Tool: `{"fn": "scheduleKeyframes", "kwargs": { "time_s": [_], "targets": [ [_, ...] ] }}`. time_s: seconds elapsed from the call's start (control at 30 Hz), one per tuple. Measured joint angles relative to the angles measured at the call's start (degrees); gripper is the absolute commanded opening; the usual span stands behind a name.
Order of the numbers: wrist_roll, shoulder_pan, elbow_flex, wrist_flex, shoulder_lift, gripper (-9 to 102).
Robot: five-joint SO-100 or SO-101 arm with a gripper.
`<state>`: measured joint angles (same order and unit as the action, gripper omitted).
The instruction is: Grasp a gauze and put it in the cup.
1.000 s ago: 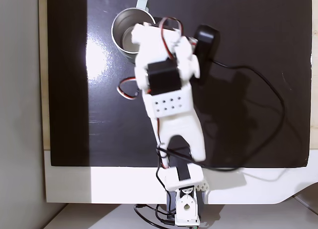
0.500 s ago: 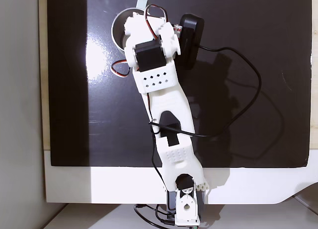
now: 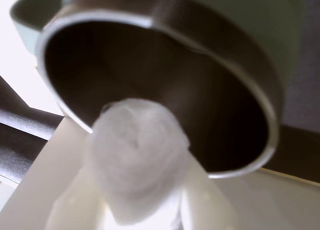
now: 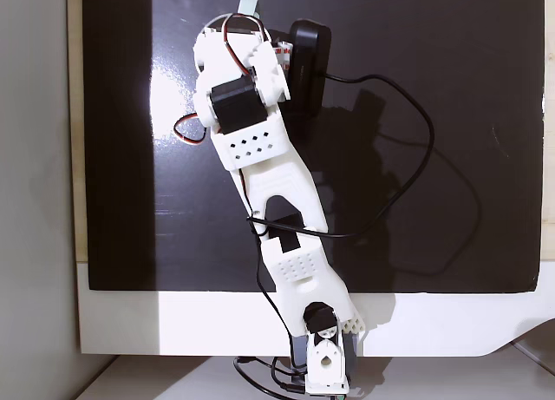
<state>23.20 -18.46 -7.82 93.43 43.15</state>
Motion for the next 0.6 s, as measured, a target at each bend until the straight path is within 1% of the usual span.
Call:
{"fn": "scheduleKeyframes", "kwargs": {
  "time_s": [0.1, 0.17, 0.23, 0.6],
  "targets": [
    [-0.4, -0.4, 0.0, 0.6, 0.0, 29],
    [-0.4, -0.4, 0.0, 1.2, 0.0, 34],
    [-0.4, -0.4, 0.0, 1.7, 0.0, 36],
    [-0.4, -0.4, 0.0, 1.7, 0.0, 35]
  ]
}}
